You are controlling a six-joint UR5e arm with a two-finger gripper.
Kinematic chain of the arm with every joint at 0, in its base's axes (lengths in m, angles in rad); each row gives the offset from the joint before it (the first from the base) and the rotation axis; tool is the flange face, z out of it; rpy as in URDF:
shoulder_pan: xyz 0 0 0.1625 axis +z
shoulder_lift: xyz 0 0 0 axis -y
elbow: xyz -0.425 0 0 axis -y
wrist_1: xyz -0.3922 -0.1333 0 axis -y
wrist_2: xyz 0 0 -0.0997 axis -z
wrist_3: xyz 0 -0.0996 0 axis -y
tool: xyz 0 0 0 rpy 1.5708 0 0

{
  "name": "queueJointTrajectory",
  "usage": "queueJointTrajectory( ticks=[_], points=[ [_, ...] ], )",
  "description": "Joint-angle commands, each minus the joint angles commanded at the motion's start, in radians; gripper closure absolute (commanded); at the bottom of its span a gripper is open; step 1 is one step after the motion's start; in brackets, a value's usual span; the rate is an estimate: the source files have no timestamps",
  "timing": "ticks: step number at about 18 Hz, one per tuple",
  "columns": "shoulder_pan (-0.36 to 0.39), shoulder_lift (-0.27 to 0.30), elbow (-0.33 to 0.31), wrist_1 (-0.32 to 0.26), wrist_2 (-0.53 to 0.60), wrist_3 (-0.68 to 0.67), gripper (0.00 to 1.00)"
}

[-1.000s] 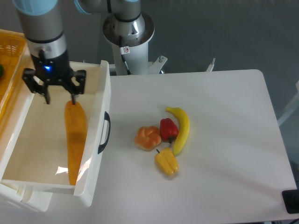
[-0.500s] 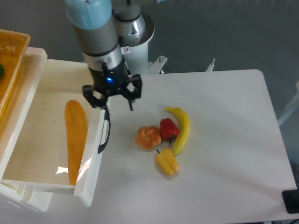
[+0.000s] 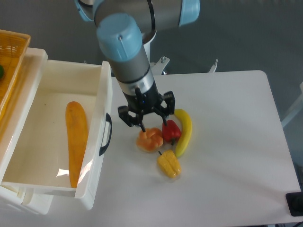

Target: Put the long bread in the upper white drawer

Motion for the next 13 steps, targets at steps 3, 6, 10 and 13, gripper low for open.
queueJointTrajectory(
  ticks=[3,6,10,13],
  points=[
    [-0.002,-0.02,0.0,-0.001,0.048,-0.02,0.36],
    [0.002,-0.015,-0.011,0.002,0.043,-0.005,0.36],
    [0.003,-0.019,-0.012,0.009,0.038,0.015,0.36],
    [0.005,-0.023,-0.012,0.009,0.035,0.052,0.36]
  ],
)
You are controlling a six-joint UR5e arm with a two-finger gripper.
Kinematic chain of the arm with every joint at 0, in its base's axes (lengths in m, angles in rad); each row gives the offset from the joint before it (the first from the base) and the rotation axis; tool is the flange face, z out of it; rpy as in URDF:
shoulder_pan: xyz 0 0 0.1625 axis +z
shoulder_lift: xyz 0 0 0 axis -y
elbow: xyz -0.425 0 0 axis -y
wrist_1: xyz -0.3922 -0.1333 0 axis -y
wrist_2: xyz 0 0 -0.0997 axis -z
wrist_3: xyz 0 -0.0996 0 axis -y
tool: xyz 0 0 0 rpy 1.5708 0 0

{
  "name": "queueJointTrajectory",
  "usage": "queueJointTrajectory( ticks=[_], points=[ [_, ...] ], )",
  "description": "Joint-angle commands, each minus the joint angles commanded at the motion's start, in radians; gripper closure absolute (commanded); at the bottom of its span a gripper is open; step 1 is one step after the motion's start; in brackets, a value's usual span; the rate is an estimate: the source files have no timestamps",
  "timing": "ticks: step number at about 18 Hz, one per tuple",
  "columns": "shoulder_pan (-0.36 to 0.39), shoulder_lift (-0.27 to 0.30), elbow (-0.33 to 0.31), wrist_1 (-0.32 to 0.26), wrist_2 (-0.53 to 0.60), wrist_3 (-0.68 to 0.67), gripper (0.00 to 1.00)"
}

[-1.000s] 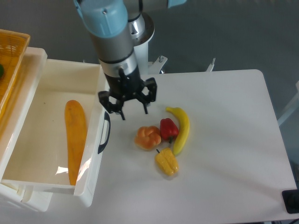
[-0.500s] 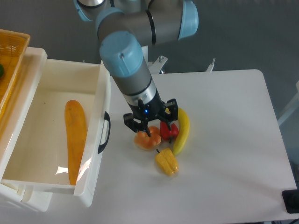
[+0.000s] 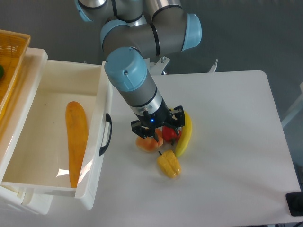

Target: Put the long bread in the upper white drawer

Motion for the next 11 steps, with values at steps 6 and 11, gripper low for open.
queueJointTrajectory(
  ticks=[6,11],
  points=[
    [0.0,-0.012,0.005,0.002,0.005,0.039,0.36],
    [0.0,-0.011,0.008,0.009,0.005,0.039,0.36]
  ],
)
